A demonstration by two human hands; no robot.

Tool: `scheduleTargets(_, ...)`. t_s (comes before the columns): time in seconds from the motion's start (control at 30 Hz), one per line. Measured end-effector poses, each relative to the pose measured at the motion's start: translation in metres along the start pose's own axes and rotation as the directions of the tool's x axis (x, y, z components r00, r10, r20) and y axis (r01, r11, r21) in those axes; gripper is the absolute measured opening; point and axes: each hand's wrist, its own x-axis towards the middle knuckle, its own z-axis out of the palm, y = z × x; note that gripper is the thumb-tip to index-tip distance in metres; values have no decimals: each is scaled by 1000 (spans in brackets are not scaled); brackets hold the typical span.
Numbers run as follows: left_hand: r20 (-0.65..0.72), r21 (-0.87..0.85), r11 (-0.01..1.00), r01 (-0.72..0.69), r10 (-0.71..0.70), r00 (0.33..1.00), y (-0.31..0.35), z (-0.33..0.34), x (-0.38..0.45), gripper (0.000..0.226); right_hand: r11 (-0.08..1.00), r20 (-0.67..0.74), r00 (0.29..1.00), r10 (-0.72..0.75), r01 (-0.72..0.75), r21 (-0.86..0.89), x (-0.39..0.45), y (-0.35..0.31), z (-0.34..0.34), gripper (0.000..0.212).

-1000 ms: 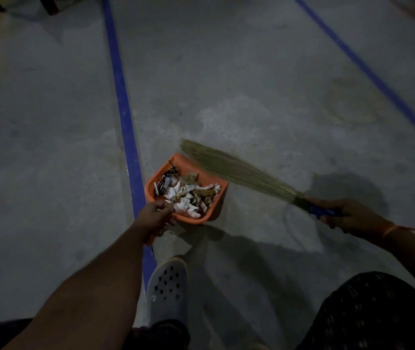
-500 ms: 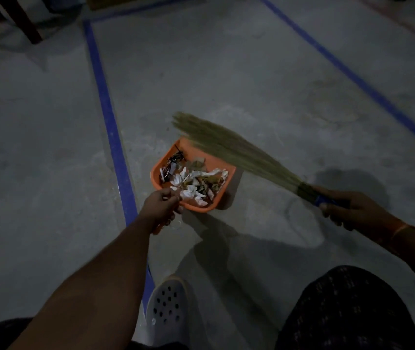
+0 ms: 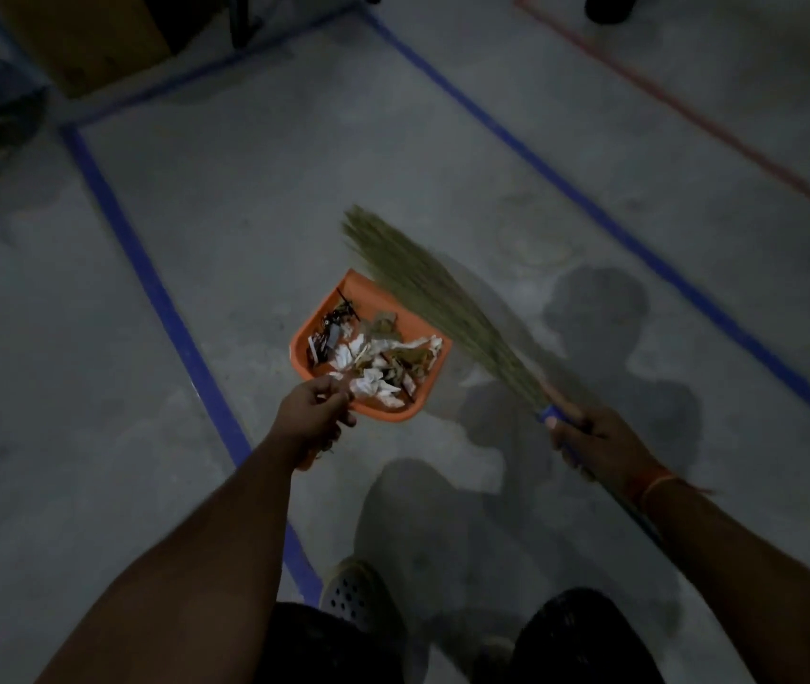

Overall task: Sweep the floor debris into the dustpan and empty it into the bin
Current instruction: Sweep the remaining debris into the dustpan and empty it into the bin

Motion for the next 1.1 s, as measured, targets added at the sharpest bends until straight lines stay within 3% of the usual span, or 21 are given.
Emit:
scheduleTargets(0.07,2,-22,1000,14,-14,1000,44,-15,-30,16,999,-3,1000,19,-19,43,-33,-42,-15,10)
scheduleTargets(0.17,25,-23,1000,5,-5,1000,113,-38,-80,17,998,0,1000,23,-23,61,-84,-102,-35,40)
scheduleTargets(0.33,80,-12,1000,-13,13,997,229,-75,-163,15,986,26,992,127,-129,102,-164,-188,-73,33)
scheduleTargets(0.5,151,38,997,-70,64,986,321,-84,-195,16,973,17,990,140,-141,184,-196,-245,-115,42)
scheduleTargets(0.67,172,66,991,-113,100,980,393,-53,-173,16,966,-38,993,109,-97,239,-171,-265,-164,45)
scheduleTargets(0.9,150,85,983,-162,148,978,494,41,-100,16,939,-75,994,75,-45,342,-82,-280,-252,43)
scheduleTargets(1.1,169,100,980,-174,155,973,585,131,-28,16,955,-84,992,93,-65,290,3,-289,-363,49)
